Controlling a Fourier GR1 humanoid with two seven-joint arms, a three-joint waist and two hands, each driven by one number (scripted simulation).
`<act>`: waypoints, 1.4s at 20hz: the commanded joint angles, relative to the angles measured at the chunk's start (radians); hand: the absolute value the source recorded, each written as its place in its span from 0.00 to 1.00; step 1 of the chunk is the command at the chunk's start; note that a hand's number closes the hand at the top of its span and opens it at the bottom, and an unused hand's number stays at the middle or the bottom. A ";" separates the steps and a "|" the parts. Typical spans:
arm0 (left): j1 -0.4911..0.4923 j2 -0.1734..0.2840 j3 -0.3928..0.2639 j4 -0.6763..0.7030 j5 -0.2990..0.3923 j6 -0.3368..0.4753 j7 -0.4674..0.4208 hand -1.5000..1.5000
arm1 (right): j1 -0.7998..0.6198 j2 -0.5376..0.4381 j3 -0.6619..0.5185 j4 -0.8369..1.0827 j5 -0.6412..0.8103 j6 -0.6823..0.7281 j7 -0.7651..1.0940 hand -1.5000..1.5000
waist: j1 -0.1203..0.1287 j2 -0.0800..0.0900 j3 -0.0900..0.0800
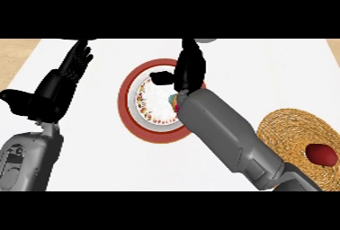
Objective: Pick the cupcake from the placemat and place it in the plate
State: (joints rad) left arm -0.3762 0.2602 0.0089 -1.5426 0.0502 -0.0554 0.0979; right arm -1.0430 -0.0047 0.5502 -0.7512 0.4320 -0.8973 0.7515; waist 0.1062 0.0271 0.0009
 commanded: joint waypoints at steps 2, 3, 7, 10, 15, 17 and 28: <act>-0.003 0.038 0.040 0.037 0.019 -0.031 -0.008 0.50 | 0.031 0.004 -0.014 -0.057 -0.112 -0.206 -0.086 0.00 | -0.026 -0.005 0.000; 0.013 0.012 0.035 0.019 0.012 -0.003 -0.012 0.50 | 0.039 0.004 -0.019 -0.044 -0.132 -0.216 -0.128 0.00 | -0.032 -0.008 0.000; 0.017 0.060 0.084 0.020 0.032 -0.026 0.006 0.50 | 0.131 0.004 -0.012 -0.130 -0.189 -0.276 -0.171 0.00 | -0.067 -0.020 0.000; 0.098 0.054 0.085 -0.053 0.032 -0.020 0.009 0.50 | 0.198 0.004 -0.047 -0.175 -0.178 -0.292 -0.242 0.00 | -0.088 -0.027 0.000; 0.116 0.047 0.100 -0.045 0.028 -0.024 -0.013 0.50 | 0.430 -0.018 -0.039 -0.393 -0.153 -0.261 -0.337 0.00 | -0.111 -0.029 -0.001; 0.116 0.046 0.096 -0.055 0.016 -0.015 0.015 0.50 | 0.505 -0.103 -0.010 -0.545 -0.113 -0.212 -0.280 0.00 | -0.122 -0.034 -0.001; 0.078 -0.001 0.084 -0.066 -0.023 0.010 0.030 0.50 | 0.880 -0.315 -0.071 -0.896 -0.204 -0.040 -0.431 0.00 | -0.113 -0.027 0.000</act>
State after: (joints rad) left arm -0.2533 0.2794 0.0973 -1.6170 0.0481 -0.0697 0.1148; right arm -0.2743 -0.2720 0.5103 -1.5706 0.2835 -0.9907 0.4145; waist -0.0080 -0.0024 0.0000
